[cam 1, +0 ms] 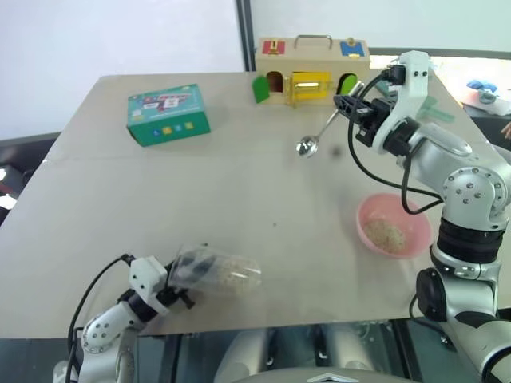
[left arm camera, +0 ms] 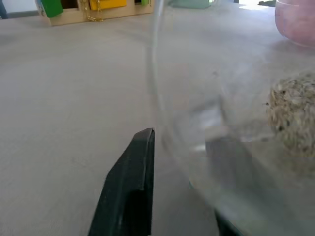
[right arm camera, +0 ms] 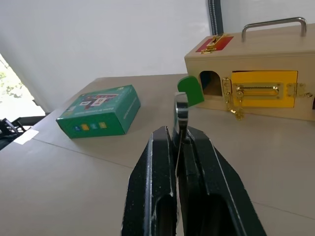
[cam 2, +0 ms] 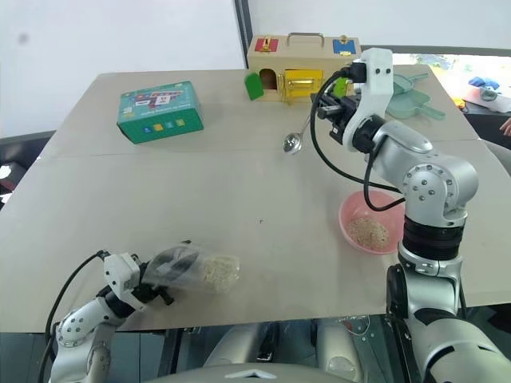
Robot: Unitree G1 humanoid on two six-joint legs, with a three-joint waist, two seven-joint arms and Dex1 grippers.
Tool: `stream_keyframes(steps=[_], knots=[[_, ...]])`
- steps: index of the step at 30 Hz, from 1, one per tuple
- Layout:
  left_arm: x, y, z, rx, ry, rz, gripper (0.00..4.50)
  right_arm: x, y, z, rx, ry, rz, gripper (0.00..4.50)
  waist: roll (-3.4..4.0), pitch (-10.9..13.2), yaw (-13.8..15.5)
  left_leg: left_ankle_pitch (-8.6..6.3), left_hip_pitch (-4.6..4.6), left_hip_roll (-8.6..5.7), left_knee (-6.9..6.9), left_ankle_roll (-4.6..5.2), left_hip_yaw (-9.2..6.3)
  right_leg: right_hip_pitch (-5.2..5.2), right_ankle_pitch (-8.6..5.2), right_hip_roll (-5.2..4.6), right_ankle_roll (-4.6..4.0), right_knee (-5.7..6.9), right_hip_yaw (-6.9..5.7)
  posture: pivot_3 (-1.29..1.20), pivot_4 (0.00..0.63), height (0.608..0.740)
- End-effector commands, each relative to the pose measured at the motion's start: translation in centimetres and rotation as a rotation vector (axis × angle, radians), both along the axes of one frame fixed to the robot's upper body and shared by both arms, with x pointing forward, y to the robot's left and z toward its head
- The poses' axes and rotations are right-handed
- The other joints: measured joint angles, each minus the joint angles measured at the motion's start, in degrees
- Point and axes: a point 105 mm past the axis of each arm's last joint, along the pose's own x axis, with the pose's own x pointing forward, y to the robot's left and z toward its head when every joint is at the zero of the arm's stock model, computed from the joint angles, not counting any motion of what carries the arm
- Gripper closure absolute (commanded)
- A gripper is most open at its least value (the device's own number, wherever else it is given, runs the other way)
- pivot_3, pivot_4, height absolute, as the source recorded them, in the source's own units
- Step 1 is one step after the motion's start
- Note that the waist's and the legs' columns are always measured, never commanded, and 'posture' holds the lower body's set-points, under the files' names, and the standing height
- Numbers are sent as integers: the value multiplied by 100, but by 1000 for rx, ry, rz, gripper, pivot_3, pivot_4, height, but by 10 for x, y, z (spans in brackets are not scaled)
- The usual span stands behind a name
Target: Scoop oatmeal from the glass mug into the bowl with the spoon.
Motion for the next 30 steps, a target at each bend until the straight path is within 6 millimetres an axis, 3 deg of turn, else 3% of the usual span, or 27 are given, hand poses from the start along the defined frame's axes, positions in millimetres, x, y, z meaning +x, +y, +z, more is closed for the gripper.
stream_keyframes(steps=[1, 8, 15, 25, 28, 30], knots=[[15, 4, 17, -28, -44, 24, 3068, -8, -2, 14, 13, -64, 2, 4500, 0, 1, 7, 0, 0, 0, 0, 0, 0, 0, 0, 0, 0, 1, -1, 0, 150, 740], [50, 6, 42, -53, -92, 45, 3068, -9, -1, 12, 13, -56, 10, 4500, -1, 1, -7, 2, -2, -2, 9, -3, -8, 2, 1, 1, 1, 0, -11, 0, 150, 740], [54, -19, 56, -79, -107, 17, 3068, -9, 1, 10, 14, -52, 14, 4500, -1, 2, 3, 9, -4, -1, 2, -15, -6, 0, 1, 2, 1, -3, -6, 0, 150, 740], [58, -26, 60, -112, -27, 17, 3068, -10, 2, 10, 18, -51, 9, 4500, -2, 3, 2, 8, -4, -2, 2, -13, -6, 1, 0, 2, 1, -3, -7, 0, 150, 740], [69, -24, 71, -150, 41, 77, 3068, -11, 2, 10, 18, -52, 9, 4500, -2, 3, 8, 7, -4, -2, 3, -12, -6, 2, 0, 2, 2, -2, -9, 0, 150, 740], [74, -30, 90, -212, 20, 95, 3068, -11, 2, 10, 19, -53, 10, 4500, -3, 3, 18, 7, -4, -2, 4, -12, -7, 2, 0, 2, 2, -2, -10, 0, 150, 740]])
